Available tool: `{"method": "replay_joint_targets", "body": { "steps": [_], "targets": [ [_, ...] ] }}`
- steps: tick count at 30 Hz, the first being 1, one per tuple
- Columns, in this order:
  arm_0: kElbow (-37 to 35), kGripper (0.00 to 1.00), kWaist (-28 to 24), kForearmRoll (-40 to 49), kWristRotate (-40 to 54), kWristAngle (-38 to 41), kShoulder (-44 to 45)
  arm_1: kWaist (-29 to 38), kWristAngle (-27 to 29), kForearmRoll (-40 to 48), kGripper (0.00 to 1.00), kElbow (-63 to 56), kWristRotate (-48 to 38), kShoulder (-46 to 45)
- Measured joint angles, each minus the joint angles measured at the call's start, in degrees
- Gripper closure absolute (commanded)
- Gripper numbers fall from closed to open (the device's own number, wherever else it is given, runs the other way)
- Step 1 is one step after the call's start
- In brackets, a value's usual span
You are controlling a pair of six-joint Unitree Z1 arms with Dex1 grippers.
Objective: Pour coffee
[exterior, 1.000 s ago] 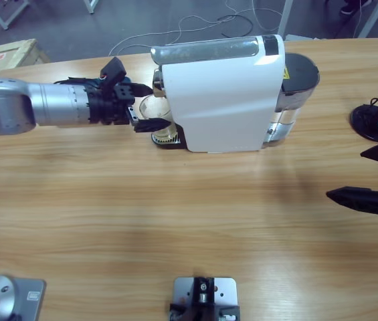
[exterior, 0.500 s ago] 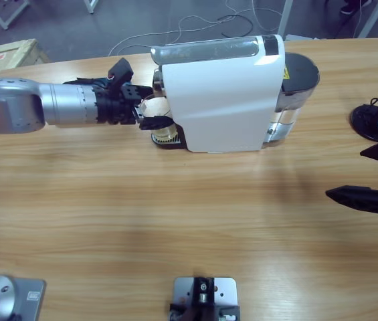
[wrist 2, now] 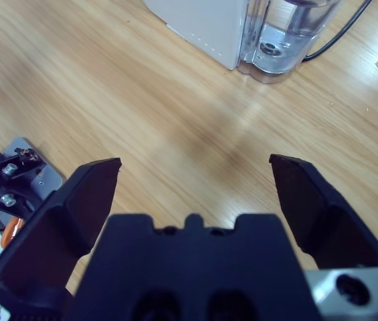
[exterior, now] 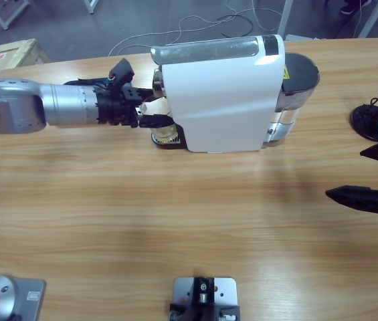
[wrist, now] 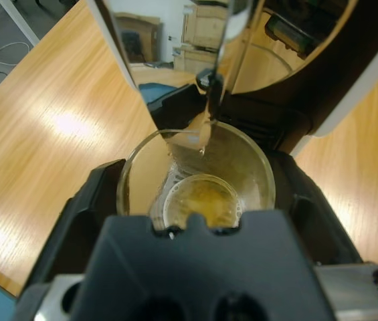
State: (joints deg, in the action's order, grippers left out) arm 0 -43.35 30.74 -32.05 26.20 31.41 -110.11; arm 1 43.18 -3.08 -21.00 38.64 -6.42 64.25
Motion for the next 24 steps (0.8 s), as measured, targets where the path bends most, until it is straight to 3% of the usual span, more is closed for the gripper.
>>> {"method": "replay_joint_targets", "body": {
  "steps": [8, 13, 19, 24],
  "targets": [
    [3.12, 1.0, -6.61, -0.06, -5.52, -2.23, 5.36, 0.0, 0.0, 0.03, 0.004, 0.0, 0.0, 0.0],
    [3.64, 1.0, -12.79, -0.02, -12.71, -11.54, 9.87, 0.01, 0.01, 0.28, 0.004, -0.08, 0.0, 0.0],
    [3.04, 1.0, -18.47, -0.02, -16.65, -21.62, 8.09, 0.01, 0.01, 0.4, 0.009, -0.5, 0.0, 0.0],
    [-0.65, 1.0, -20.92, -0.02, -18.45, -24.47, 1.73, 0.01, 0.01, 0.41, 0.009, -0.83, 0.0, 0.0]
  ]
}}
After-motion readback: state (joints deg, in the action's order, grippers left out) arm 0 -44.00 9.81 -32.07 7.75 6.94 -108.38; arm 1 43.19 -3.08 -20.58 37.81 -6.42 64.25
